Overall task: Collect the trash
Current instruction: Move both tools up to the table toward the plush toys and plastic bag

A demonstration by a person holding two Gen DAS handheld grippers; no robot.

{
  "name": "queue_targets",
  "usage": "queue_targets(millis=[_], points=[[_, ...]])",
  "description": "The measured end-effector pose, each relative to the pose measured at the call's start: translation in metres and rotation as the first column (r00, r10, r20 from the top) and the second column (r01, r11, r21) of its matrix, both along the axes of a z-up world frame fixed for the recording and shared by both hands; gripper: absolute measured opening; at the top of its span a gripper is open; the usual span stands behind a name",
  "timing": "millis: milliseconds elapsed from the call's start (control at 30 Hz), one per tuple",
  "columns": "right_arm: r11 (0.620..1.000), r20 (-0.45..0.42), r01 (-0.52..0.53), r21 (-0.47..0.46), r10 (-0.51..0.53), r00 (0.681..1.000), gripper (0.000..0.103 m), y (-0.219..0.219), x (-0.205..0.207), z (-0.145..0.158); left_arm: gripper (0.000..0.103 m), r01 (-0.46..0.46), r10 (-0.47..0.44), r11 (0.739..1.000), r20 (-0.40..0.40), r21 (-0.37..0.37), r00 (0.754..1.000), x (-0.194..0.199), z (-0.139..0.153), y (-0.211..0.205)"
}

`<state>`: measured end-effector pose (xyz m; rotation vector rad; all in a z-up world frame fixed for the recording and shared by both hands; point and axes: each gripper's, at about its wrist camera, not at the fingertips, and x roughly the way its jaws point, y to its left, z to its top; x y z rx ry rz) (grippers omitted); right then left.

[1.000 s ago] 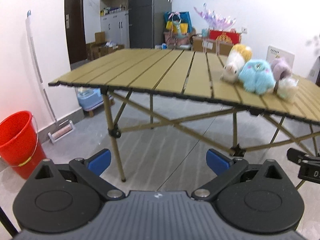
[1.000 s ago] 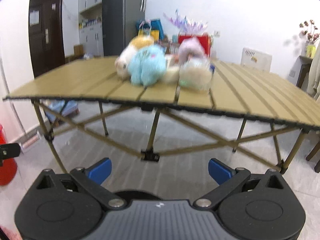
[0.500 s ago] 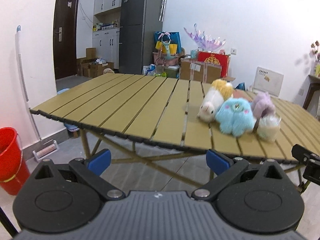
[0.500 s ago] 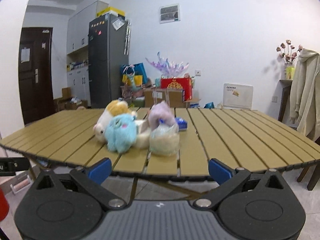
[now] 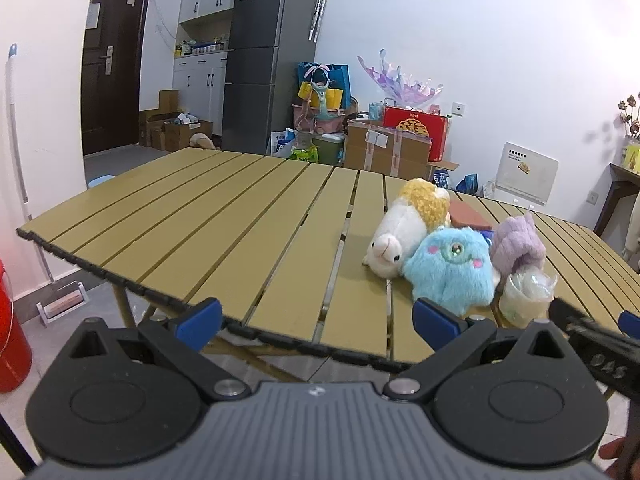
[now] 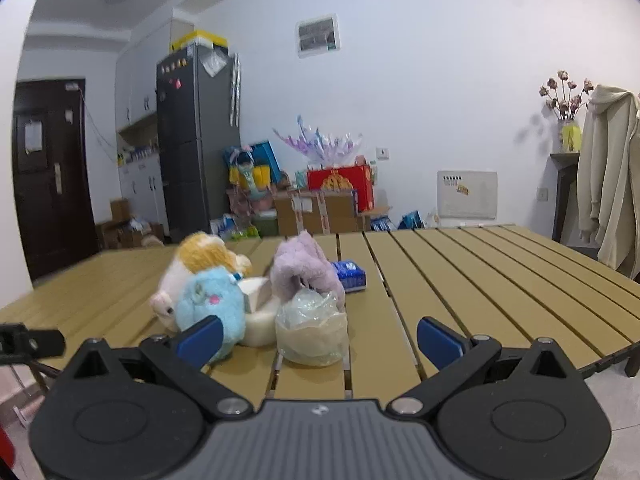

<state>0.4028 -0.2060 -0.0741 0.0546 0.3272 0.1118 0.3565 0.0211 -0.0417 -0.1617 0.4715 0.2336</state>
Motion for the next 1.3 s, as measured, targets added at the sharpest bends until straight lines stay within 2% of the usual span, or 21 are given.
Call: queue_targets(millis=[167, 367, 467, 600, 700, 1033, 1300], points=[[0.999, -0.032, 0.020, -0.047, -0.021, 0.999, 0.103, 0.016, 0.033, -0.014, 0.103, -0.001, 0.001, 1.000, 0.000, 0.006, 1.000, 0.022, 0.000, 0.000], [0.999, -0.083, 0.032, -0.035, -0.035, 0.996, 0.102, 0.025, 0.072, -0.032, 0.103, 0.001, -0.001, 1.000, -0.017, 0.004, 1.000, 0.045, -0.005, 0.003], [0.999, -0.096, 0.033, -0.032, -0.036, 0.995, 0.098, 0.028, 0.086, -0.039, 0.103, 0.011, -0.010, 1.000, -0.012, 0.016, 1.000, 0.053, -0.006, 0.002], [1.000, -0.107, 0.021, -0.014, -0.023, 0.994, 0.081, 0.031, 0.095, -0.044, 0.103, 0.021, -0.021, 1.000, -0.026, 0.015, 0.999, 0.058, -0.010, 0.003], [1.000, -0.121, 0.001, 0.020, 0.001, 0.993, 0.046, 0.031, 0.098, -0.047, 0.103, 0.022, -0.021, 1.000, -0.039, 0.014, 0.999, 0.057, -0.014, 0.002], [0.997, -0.087, -0.022, 0.078, 0.029, 0.996, 0.039, 0.020, 0.092, -0.042, 0.103, 0.042, -0.041, 0.999, -0.039, 0.024, 0.998, 0.054, -0.018, -0.008], [0.997, -0.049, -0.040, 0.064, 0.043, 0.998, 0.038, 0.011, 0.080, -0.033, 0.103, 0.041, -0.041, 0.999, -0.026, 0.014, 0.999, 0.052, -0.019, -0.013]])
